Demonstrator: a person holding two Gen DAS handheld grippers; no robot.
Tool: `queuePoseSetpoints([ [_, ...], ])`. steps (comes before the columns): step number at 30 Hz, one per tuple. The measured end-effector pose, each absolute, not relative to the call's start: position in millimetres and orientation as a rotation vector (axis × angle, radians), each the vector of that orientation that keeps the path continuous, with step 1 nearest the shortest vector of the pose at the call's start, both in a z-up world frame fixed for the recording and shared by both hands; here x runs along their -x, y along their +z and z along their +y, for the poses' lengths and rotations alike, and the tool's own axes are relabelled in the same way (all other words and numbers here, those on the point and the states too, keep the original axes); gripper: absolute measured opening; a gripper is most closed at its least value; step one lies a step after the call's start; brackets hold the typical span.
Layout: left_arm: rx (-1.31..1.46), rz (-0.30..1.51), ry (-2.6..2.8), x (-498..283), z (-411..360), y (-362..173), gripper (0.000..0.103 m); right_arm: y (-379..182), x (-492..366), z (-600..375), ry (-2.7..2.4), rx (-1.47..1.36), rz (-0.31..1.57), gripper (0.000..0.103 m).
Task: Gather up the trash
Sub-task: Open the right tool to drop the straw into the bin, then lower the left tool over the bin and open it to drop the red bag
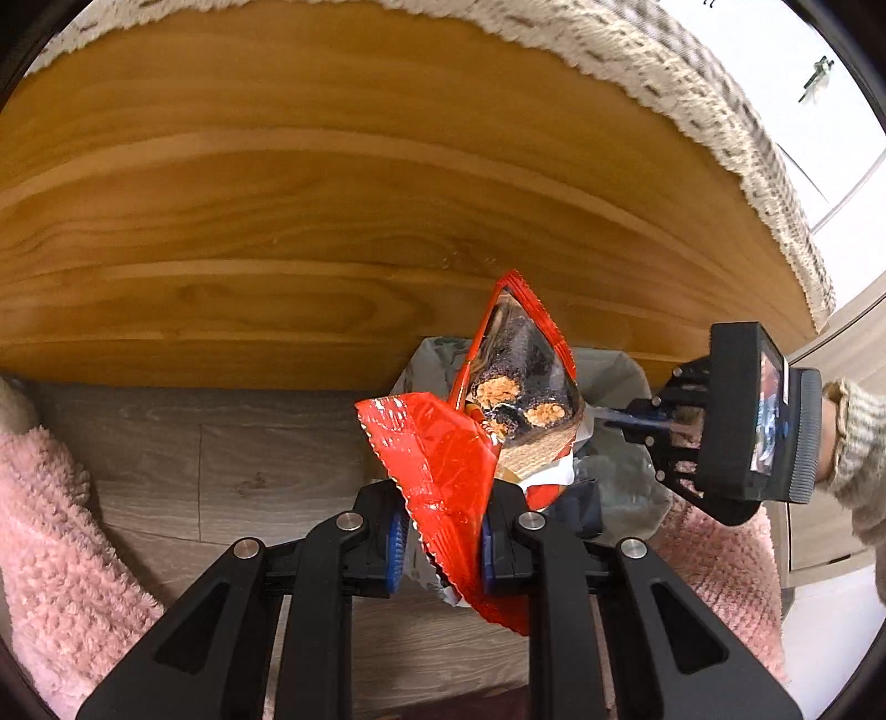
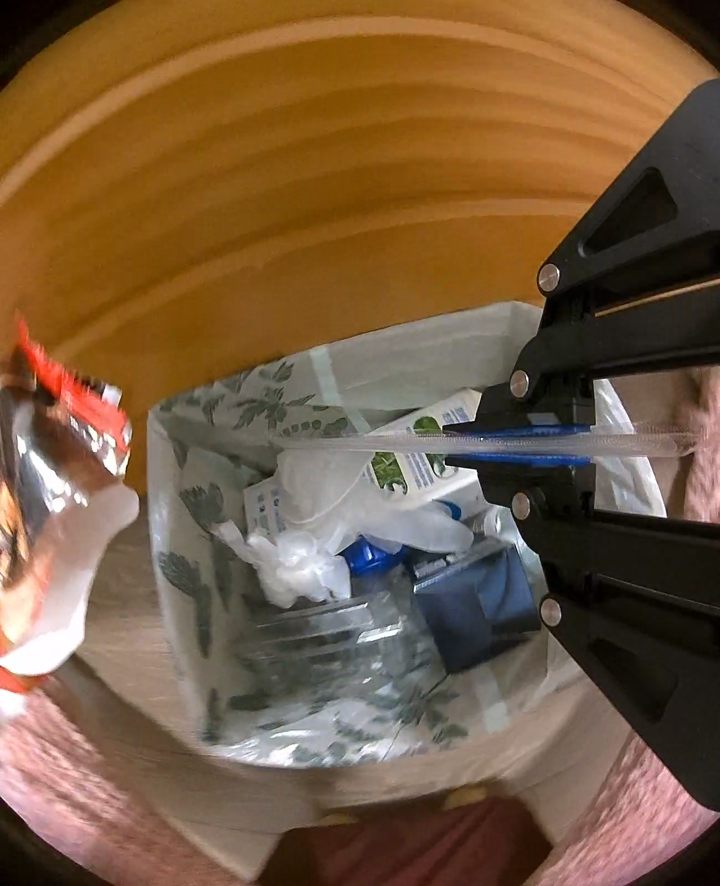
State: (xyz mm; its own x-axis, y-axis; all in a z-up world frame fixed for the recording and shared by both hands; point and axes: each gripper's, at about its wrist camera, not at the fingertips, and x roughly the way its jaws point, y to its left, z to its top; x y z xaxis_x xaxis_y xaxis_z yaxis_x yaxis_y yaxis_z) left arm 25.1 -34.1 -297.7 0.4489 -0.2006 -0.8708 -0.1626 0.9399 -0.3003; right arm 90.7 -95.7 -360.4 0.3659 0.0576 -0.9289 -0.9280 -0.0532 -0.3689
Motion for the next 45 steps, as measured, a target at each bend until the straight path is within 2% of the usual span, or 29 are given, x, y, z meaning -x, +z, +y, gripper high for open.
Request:
queuePoseSetpoints([
  [14,0.346,1.156,-0.039,-40,-40,-312,0.017,-433,-107,-86,0.905,1.608,0.862,0.005],
  [20,0.337,1.160,-0.040,-42,-39,-311,0.017,-448,-115,-86,0.855,1.578,0.889,0.007],
  [21,0.337,1.161,-0.038,-41,-38,-312,0.017,-447,-117,-87,0.855,1.555,0.897,0.009],
  [22,0.338,1.164,-0.036,-42,-38,-312,0.017,-445,-119,-88,0.849,1.537,0.898,0.032],
  [23,0.338,1.166,-0.035,-42,-38,-313,0.017,-445,-122,-89,0.845,1.526,0.899,0.072],
  [24,0.336,1.166,-0.035,-42,-39,-315,0.017,-443,-120,-91,0.868,1.505,0.915,0.082],
  [31,0.331,1.159,-0.036,-41,-40,-312,0.017,-429,-100,-106,0.887,1.468,0.851,0.087],
  [42,0.309,1.145,-0.047,-37,-46,-302,0.017,-387,-97,-131,0.842,1.269,0.898,0.094],
  [45,0.301,1.139,-0.048,-37,-48,-299,0.017,-368,-98,-144,0.827,1.182,0.860,0.095],
])
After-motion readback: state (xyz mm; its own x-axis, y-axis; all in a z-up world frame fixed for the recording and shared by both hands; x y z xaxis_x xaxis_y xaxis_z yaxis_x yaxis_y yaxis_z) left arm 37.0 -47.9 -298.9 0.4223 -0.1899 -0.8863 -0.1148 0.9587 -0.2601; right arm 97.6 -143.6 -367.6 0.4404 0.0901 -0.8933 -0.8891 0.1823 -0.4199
